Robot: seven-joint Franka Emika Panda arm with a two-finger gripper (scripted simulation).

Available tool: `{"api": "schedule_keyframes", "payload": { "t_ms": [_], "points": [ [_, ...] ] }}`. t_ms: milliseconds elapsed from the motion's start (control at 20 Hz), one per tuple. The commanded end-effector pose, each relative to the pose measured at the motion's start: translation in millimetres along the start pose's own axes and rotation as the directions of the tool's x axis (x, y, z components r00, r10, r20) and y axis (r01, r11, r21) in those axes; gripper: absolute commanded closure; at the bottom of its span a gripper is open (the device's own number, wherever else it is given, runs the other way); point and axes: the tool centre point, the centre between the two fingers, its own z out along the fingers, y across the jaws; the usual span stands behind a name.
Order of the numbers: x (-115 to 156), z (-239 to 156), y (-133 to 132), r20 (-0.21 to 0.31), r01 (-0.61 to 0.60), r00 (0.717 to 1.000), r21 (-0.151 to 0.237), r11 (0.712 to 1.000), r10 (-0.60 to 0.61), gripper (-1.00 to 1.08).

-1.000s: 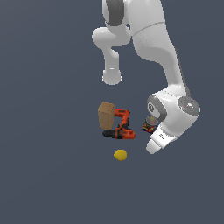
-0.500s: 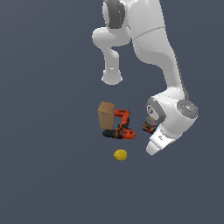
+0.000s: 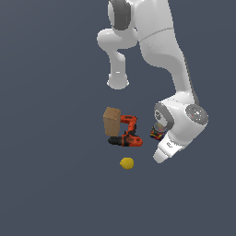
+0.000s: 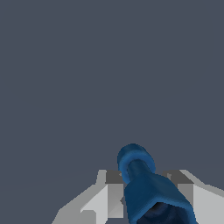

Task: Pick up a designated object from a clutter of objects.

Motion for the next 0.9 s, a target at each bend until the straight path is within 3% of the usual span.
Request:
{"api": "schedule_keyframes", "payload": {
  "t_ms": [0,450,850],
  "points": [
    [-2,-3,2,-0.001,0.000,1.000,0.000,1.000,0.000,1.08],
    [-30,-32,19,-0.001,0.000,1.000,-0.001,1.000,0.000,1.08],
    [-79,-82,48,0.000,-0.001,1.000,-0.002,1.000,0.001,1.08]
  ]
}}
